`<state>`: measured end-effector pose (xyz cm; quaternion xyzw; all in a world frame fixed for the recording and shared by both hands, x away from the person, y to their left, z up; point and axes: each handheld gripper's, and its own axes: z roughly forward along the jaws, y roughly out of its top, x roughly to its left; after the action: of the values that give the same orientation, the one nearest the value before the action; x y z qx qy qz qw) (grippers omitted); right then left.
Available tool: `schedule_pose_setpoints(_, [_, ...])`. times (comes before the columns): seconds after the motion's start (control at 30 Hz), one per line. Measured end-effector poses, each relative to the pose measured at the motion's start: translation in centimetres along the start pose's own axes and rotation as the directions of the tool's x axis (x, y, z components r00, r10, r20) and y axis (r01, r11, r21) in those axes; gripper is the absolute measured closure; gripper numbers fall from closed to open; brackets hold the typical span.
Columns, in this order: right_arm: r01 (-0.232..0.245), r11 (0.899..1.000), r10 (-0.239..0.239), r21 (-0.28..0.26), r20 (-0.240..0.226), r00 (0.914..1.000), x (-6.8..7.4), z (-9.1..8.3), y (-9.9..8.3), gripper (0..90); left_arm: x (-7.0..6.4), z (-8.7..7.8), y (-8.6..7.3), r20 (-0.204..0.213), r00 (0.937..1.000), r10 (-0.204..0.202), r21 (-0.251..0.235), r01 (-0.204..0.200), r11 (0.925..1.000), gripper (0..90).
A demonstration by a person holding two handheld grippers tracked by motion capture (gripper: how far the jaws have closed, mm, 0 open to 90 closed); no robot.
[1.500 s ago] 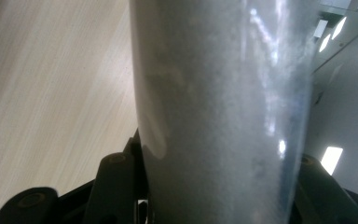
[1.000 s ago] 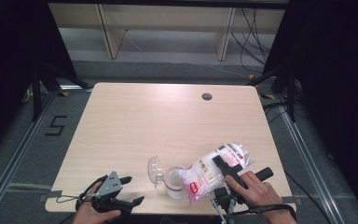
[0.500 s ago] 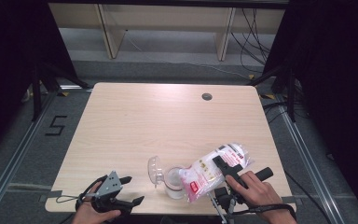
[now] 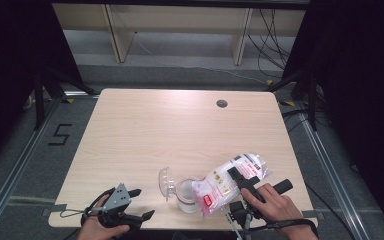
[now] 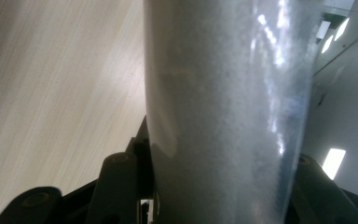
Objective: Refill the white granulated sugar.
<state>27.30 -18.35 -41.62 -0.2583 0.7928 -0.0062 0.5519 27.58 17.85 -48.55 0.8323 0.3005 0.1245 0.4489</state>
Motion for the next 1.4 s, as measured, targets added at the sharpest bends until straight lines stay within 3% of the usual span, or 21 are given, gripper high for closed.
schedule_pose_setpoints(0.13, [-0.036,0.999,0.037,0.016,-0.004,0.9993,0.32,-0.11,0.02,58.0,0.04,0.03,-0.02,-0.006,1.0000,0.006,-0.003,-0.006,1.0000,19.5])
schedule_pose_setpoints(0.2, [0.002,1.000,-0.002,0.007,-0.007,1.0000,0.01,-0.06,0.00,58.1,-0.09,0.04,-0.02,-0.001,0.9999,-0.012,-0.010,0.012,0.9999,19.5])
schedule_pose_setpoints(0.23, [0.002,1.000,-0.002,0.007,-0.007,1.0000,0.01,-0.06,0.00,58.1,0.05,-0.02,-0.01,-0.007,1.0000,0.004,0.005,-0.004,1.0000,19.5])
schedule_pose_setpoints(0.4, [0.011,1.000,-0.011,0.009,-0.004,0.9999,-0.06,-0.10,0.03,58.2,0.09,-0.05,0.03,0.002,1.0000,0.009,0.012,-0.010,0.9999,19.5])
schedule_pose_setpoints(0.5, [-0.003,1.000,0.003,0.016,0.002,1.0000,0.06,-0.17,0.05,58.3,0.06,-0.03,0.02,0.003,1.0000,0.006,0.009,-0.006,0.9999,19.5])
schedule_pose_setpoints(0.57, [-0.006,1.000,0.006,0.014,0.003,1.0000,0.06,-0.18,0.10,58.4,-0.15,0.13,-0.02,0.005,0.9998,-0.017,-0.017,0.017,0.9997,19.5])
schedule_pose_setpoints(0.67, [0.006,1.000,-0.006,0.017,-0.002,1.0000,-0.01,-0.21,0.10,58.4,0.04,-0.01,-0.01,-0.004,1.0000,0.009,0.005,-0.009,0.9999,19.5])
schedule_pose_setpoints(0.77, [0.002,1.000,-0.002,0.014,0.007,1.0000,0.01,-0.19,0.11,58.5,0.09,-0.04,0.02,0.001,1.0000,0.009,0.012,-0.009,0.9999,19.6])
schedule_pose_setpoints(0.8, [0.004,1.000,-0.004,0.020,-0.001,1.0000,-0.05,-0.25,0.14,58.5,-0.13,0.11,-0.02,0.007,0.9999,-0.016,-0.013,0.016,0.9998,19.5])
schedule_pose_setpoints(0.87, [0.003,1.000,-0.002,0.020,-0.001,1.0000,-0.04,-0.27,0.15,58.6,0.04,0.00,0.00,-0.003,1.0000,0.008,0.005,-0.008,1.0000,19.5])
schedule_pose_setpoints(1.0, [0.009,1.000,-0.009,0.021,0.002,1.0000,-0.07,-0.33,0.17,58.7,0.10,-0.05,0.02,0.002,1.0000,0.009,0.013,-0.009,0.9999,19.5])
schedule_pose_setpoints(1.07, [0.008,1.000,-0.008,0.018,0.006,0.9999,-0.07,-0.32,0.17,58.8,-0.15,0.12,-0.03,0.005,0.9998,-0.017,-0.016,0.017,0.9997,19.5])
schedule_pose_setpoints(1.17, [0.007,1.000,-0.007,0.018,0.005,1.0000,-0.06,-0.30,0.18,58.8,0.03,-0.02,0.01,0.005,1.0000,0.005,0.003,-0.005,1.0000,19.6])
schedule_pose_setpoints(1.23, [0.020,1.000,-0.020,0.016,0.007,0.9998,-0.12,-0.28,0.20,58.8,-0.22,0.10,-0.01,0.000,0.9998,-0.019,-0.022,0.019,0.9996,19.5])
schedule_pose_setpoints(1.27, [0.037,0.999,-0.037,0.005,0.013,0.9992,-0.26,-0.21,0.22,58.9,-0.12,0.00,0.02,0.000,1.0000,-0.008,-0.010,0.008,0.9999,19.5])
schedule_pose_setpoints(1.4, [0.011,1.000,-0.011,0.020,0.003,0.9999,-0.06,-0.33,0.19,59.0,-0.09,0.01,0.01,-0.003,1.0000,-0.007,-0.009,0.007,0.9999,19.5])
